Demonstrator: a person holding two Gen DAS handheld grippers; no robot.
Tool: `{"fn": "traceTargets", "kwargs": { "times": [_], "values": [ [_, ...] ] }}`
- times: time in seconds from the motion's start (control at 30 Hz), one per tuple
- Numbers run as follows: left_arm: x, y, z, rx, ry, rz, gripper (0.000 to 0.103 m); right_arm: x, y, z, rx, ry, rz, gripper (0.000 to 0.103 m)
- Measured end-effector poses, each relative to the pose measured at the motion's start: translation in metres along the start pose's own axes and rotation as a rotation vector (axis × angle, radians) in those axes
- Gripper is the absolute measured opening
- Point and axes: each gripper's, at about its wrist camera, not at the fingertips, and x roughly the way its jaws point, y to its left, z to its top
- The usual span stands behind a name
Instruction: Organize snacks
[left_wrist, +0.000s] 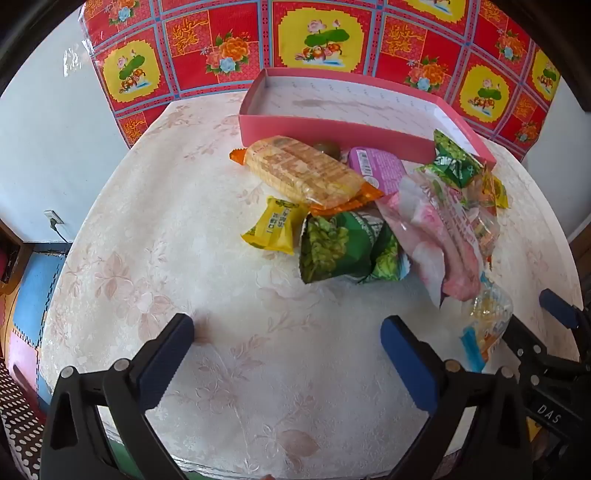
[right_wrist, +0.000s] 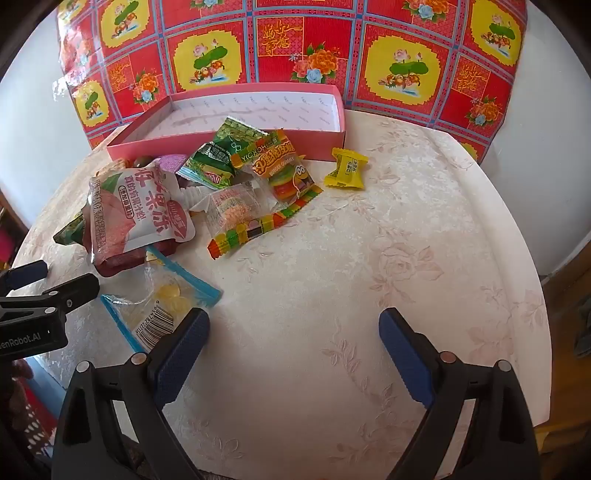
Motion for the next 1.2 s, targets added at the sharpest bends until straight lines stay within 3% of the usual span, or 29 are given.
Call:
{"fn": "traceTargets", "kwargs": {
  "times": [1.2],
  "values": [
    [-0.0004, 0.0, -0.0001, -0.001, -0.015, -0.001, 0.103, -0.0009, -0.0002, -0.0007, -0.001, -0.006, -0.001, 0.094]
  ]
}}
